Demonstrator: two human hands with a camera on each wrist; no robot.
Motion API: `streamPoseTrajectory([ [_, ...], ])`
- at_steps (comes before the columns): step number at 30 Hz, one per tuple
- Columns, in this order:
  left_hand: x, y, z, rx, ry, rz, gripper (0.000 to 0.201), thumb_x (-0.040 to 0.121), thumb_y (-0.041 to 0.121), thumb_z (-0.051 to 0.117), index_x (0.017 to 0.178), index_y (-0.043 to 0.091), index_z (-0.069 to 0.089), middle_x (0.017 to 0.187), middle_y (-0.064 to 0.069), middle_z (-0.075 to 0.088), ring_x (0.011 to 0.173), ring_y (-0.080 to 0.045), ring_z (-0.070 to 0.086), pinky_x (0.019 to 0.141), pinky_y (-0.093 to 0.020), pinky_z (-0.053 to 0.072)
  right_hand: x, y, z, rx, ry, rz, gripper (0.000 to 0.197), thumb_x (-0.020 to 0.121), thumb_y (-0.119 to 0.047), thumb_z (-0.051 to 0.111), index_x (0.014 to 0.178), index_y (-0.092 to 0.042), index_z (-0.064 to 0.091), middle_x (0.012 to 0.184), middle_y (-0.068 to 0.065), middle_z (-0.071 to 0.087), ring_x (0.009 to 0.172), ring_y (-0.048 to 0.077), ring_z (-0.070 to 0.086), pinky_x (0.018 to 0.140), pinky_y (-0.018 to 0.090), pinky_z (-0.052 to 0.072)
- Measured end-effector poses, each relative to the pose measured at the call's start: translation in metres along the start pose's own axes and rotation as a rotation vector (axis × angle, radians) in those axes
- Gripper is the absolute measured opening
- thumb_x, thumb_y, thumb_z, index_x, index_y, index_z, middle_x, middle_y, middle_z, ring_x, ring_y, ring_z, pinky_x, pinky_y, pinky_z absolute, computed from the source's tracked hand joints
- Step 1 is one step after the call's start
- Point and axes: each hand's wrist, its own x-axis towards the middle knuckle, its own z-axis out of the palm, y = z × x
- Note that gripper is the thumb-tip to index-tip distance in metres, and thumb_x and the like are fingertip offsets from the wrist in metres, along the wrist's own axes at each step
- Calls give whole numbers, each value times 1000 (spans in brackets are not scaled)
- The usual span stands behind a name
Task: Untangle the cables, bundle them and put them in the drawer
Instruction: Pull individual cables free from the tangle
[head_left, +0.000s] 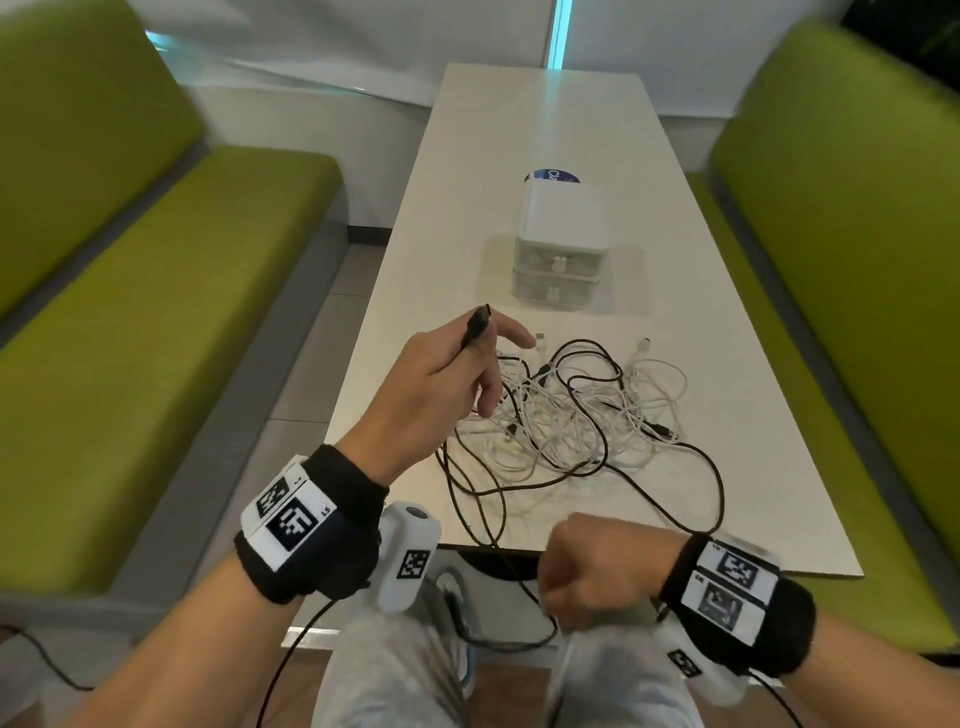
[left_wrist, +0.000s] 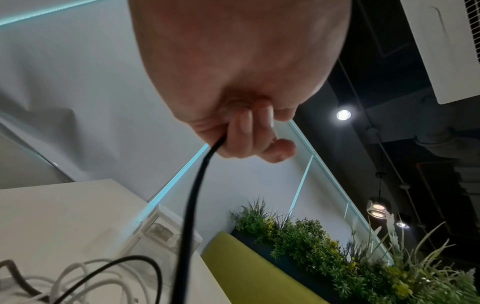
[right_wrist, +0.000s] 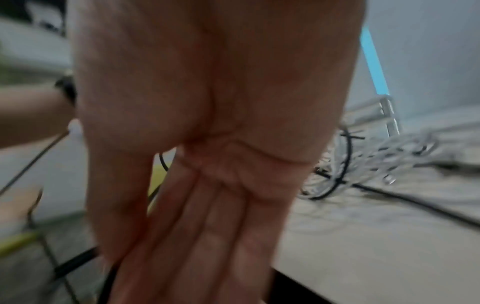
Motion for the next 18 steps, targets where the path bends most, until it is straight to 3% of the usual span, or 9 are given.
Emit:
streamPoseTrajectory([
  [2, 0, 3, 4, -27, -14, 1, 41, 100, 38, 32, 104, 14, 65, 57, -12, 52, 42, -10, 31, 43, -15, 27, -7, 8, 3, -233, -113, 139, 21, 84, -27, 59, 90, -11, 72, 69, 2, 60, 70, 22, 59, 65, 30, 50],
  [3, -1, 4, 5, -58, -22, -4, 42, 99, 40, 32, 105, 13, 65, 56, -12, 51, 40, -11, 30, 42, -15, 26, -7, 10, 1, -301, -82, 203, 22, 85, -25, 58, 92, -8, 70, 71, 4, 57, 71, 24, 57, 67, 31, 49],
  [5, -1, 6, 6, -123, -30, -21, 44, 99, 41, 31, 106, 12, 64, 56, -12, 50, 38, -13, 27, 39, -18, 23, -5, 14, -10, -330, 136, 278, 23, 88, -24, 53, 92, -9, 69, 82, 8, 62, 80, 26, 61, 73, 33, 52],
  [7, -1, 6, 7, -148, -34, -31, 45, 100, 41, 31, 106, 12, 64, 57, -13, 49, 38, -15, 25, 38, -18, 22, -2, 9, -24, -279, 442, 221, 24, 90, -27, 49, 90, -16, 69, 85, 5, 67, 81, 23, 63, 75, 33, 52],
  [9, -1, 8, 7, -145, -37, -27, 44, 101, 41, 30, 105, 14, 64, 57, -13, 48, 37, -15, 25, 38, -18, 22, 5, -5, -35, -118, 590, 121, 23, 92, -28, 51, 110, -27, 66, 95, -5, 69, 81, 13, 61, 78, 27, 49],
  [11, 0, 10, 7, -144, -40, -21, 44, 101, 40, 28, 105, 14, 64, 56, -14, 48, 36, -14, 25, 37, -19, 21, 14, -24, -38, 42, 557, -2, 41, 92, -27, 57, 132, -36, 51, 117, -10, 62, 86, 6, 54, 85, 25, 44],
  [13, 0, 14, 7, -163, -42, -12, 46, 101, 38, 27, 107, 11, 62, 55, -13, 47, 36, -11, 26, 38, -19, 21, 28, -36, -34, 7, 477, -80, 57, 91, -28, 60, 142, -38, 36, 133, -10, 46, 100, 11, 54, 92, 29, 43],
  [15, 0, 18, 6, -173, -40, 6, 46, 101, 37, 26, 106, 9, 61, 55, -13, 46, 36, -10, 26, 38, -19, 21, 45, -41, -27, -172, 441, -109, 57, 90, -30, 63, 141, -35, 39, 138, -4, 37, 110, 20, 53, 90, 35, 47],
  [18, -1, 23, 0, -178, -32, 28, 47, 100, 38, 26, 106, 8, 61, 53, -12, 46, 35, -13, 25, 38, -21, 19, 63, -43, -17, -355, 499, -91, 40, 89, -27, 65, 126, -18, 53, 126, 7, 41, 109, 28, 51, 81, 38, 49],
])
